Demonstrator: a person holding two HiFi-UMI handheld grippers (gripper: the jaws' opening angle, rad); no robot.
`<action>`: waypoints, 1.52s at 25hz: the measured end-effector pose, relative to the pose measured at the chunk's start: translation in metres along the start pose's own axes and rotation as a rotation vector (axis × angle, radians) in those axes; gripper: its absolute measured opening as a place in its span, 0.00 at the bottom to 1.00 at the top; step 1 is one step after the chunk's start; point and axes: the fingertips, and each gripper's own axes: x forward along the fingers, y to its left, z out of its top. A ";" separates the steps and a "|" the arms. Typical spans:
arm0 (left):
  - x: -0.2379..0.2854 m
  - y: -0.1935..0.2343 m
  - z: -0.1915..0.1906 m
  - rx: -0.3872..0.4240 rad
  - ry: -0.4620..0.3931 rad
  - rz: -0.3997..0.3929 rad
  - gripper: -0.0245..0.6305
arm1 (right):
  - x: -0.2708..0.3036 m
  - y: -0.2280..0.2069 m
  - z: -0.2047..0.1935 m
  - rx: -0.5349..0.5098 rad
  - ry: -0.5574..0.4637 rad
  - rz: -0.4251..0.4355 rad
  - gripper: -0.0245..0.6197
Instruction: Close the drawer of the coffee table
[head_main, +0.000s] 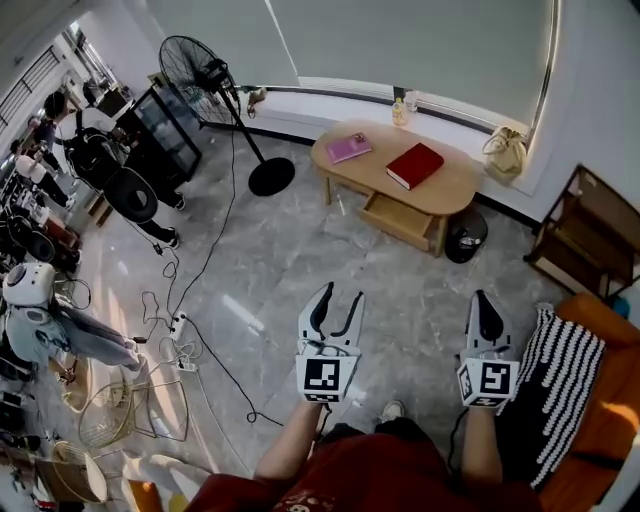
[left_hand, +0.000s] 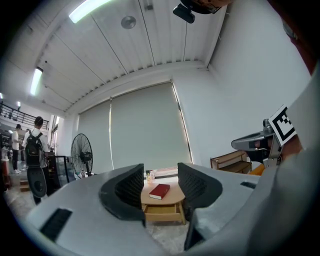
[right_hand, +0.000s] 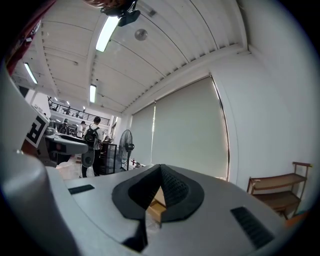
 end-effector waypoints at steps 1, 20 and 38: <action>0.007 -0.004 0.000 0.001 -0.001 -0.004 0.34 | 0.003 -0.006 -0.001 -0.001 0.001 -0.003 0.03; 0.137 0.023 -0.025 -0.034 -0.026 -0.076 0.34 | 0.108 -0.047 -0.012 -0.065 0.020 -0.073 0.03; 0.327 0.167 -0.036 -0.041 -0.042 -0.156 0.34 | 0.335 -0.019 0.012 -0.095 0.057 -0.134 0.03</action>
